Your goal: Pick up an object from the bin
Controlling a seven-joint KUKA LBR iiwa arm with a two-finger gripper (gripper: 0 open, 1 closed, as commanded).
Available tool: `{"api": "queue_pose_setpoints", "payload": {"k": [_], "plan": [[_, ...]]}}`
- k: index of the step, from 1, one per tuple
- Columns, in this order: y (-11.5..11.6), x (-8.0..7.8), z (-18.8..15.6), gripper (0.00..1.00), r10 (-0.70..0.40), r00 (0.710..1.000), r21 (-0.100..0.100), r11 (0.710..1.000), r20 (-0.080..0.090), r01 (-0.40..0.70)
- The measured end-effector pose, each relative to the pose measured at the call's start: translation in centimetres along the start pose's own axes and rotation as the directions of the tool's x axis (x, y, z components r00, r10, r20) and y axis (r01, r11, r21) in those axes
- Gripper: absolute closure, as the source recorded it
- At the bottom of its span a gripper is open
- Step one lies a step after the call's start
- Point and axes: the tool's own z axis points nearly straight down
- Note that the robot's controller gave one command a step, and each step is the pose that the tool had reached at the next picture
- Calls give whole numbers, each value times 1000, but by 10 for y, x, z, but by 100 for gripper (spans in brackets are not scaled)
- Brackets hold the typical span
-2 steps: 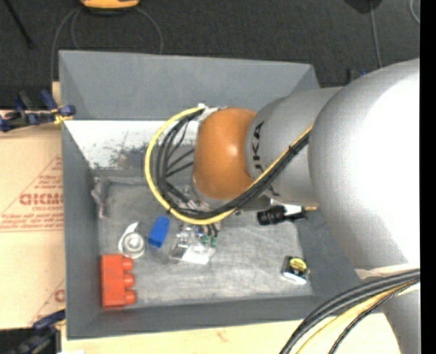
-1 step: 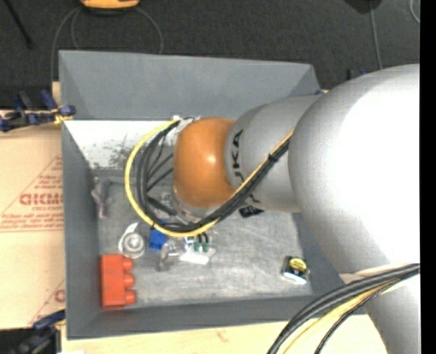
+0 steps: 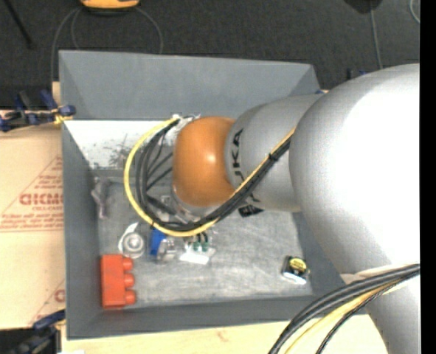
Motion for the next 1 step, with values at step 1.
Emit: {"api": "queue_pose_setpoints", "payload": {"k": [1], "plan": [[-5,-10,-130,100,-38,999,0,999,6,38]]}}
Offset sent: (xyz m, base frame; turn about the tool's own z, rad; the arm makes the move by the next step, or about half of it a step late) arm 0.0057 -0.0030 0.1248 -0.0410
